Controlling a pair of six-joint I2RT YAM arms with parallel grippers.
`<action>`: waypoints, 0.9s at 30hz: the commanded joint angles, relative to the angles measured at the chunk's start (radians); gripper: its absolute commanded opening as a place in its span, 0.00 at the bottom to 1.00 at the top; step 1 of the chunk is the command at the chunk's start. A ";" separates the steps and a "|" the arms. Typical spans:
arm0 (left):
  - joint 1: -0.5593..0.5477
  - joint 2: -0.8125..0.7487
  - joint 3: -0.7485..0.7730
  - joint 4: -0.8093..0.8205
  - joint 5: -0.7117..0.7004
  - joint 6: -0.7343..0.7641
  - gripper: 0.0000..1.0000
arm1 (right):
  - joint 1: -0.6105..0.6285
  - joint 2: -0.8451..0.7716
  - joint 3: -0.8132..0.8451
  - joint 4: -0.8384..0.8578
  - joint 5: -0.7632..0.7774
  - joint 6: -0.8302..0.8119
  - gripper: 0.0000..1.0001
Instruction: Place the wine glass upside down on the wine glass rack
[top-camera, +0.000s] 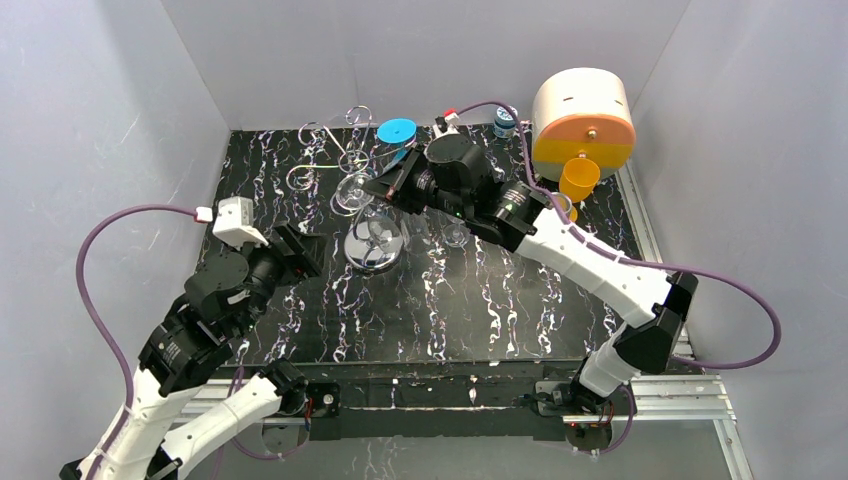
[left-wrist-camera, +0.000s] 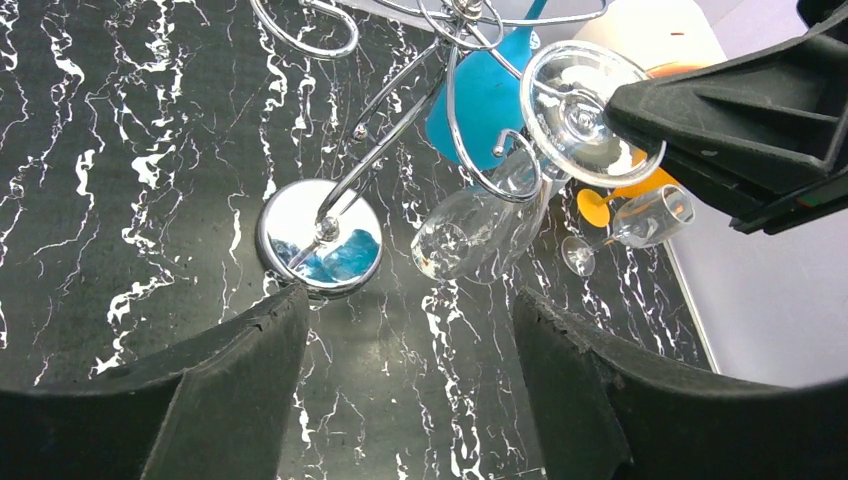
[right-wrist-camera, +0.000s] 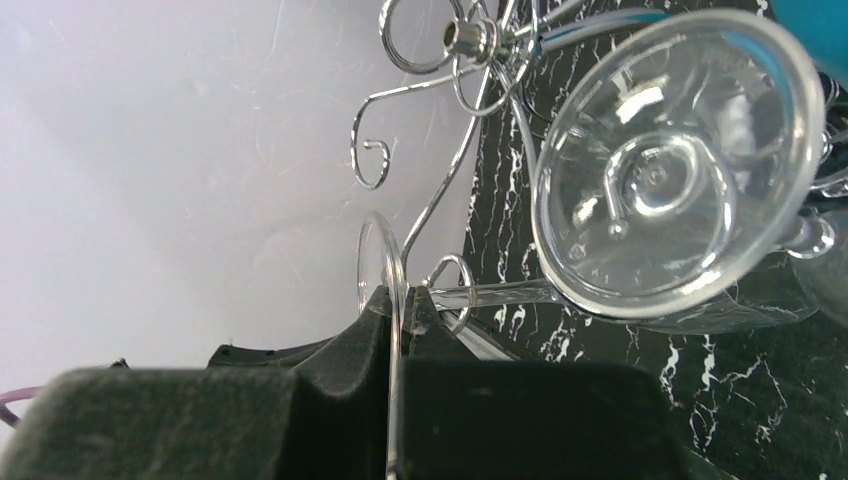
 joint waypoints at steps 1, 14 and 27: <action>-0.005 -0.011 0.026 0.001 -0.034 -0.014 0.72 | -0.003 0.021 0.078 0.116 -0.012 0.010 0.01; -0.004 -0.026 0.042 -0.025 -0.067 -0.032 0.72 | -0.008 0.084 0.128 0.161 -0.094 -0.030 0.01; -0.004 -0.045 0.076 -0.067 -0.096 -0.020 0.73 | -0.008 0.079 0.090 0.163 -0.190 0.000 0.01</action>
